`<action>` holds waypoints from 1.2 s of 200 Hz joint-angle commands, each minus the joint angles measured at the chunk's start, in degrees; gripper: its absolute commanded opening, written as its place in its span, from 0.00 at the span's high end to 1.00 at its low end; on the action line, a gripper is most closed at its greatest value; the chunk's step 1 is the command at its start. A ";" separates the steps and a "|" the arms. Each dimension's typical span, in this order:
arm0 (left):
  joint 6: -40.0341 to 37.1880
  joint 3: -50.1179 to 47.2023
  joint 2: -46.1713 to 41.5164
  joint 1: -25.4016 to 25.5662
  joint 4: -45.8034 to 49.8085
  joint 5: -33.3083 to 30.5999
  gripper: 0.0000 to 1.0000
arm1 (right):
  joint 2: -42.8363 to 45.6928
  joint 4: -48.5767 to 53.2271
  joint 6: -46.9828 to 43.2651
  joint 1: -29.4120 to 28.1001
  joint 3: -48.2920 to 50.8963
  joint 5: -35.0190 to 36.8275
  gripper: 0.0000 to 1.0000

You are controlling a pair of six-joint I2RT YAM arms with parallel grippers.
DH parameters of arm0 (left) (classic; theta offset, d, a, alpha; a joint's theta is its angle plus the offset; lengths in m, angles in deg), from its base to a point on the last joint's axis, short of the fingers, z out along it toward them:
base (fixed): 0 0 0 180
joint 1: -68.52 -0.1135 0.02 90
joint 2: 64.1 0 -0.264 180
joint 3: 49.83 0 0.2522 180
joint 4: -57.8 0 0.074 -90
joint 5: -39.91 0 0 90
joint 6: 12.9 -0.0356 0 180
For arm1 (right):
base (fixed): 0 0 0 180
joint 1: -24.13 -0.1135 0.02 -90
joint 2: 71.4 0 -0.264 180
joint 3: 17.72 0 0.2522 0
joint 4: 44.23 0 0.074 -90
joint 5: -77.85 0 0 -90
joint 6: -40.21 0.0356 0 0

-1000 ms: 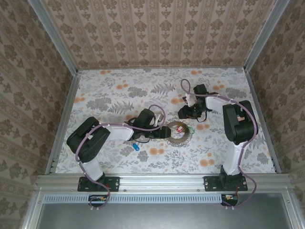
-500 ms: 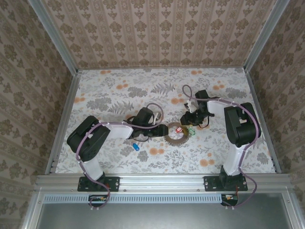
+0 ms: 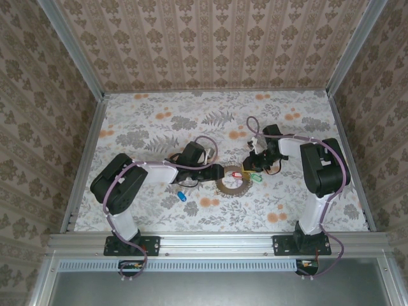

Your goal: Put the keys on the keyring

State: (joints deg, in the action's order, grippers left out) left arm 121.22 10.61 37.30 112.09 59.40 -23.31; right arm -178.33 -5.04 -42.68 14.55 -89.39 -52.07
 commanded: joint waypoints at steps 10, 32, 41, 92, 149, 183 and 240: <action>-1.37 0.60 -0.09 -0.07 4.33 -4.37 0.41 | 3.47 -2.68 2.88 -0.27 1.75 -4.30 0.92; -2.55 0.09 -3.50 -0.38 5.18 -6.72 0.33 | 6.03 -3.82 4.04 0.39 2.50 -5.25 0.95; -3.33 0.25 -4.98 -0.49 6.17 -7.79 0.31 | 7.13 -4.74 4.92 0.64 2.97 -5.77 0.97; -10.39 -0.04 -13.49 -0.77 9.13 -11.90 0.21 | 13.97 -11.08 9.06 0.80 6.01 -3.75 0.98; -28.10 9.20 -9.37 3.78 15.90 1.43 0.22 | 17.03 -14.31 12.62 0.80 7.14 -1.49 0.98; -30.85 16.05 -0.89 6.86 19.30 2.39 0.22 | 15.70 -14.33 13.23 0.80 6.87 -1.77 0.98; -0.06 -0.44 -5.77 1.50 -2.49 -3.07 0.23 | 15.61 -22.08 20.24 0.80 9.01 -3.73 0.99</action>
State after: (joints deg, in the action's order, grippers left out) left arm 103.64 18.21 35.12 116.59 69.32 -25.93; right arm -162.46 -20.45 -28.16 15.14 -82.44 -54.34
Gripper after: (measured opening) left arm 0.769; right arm 0.062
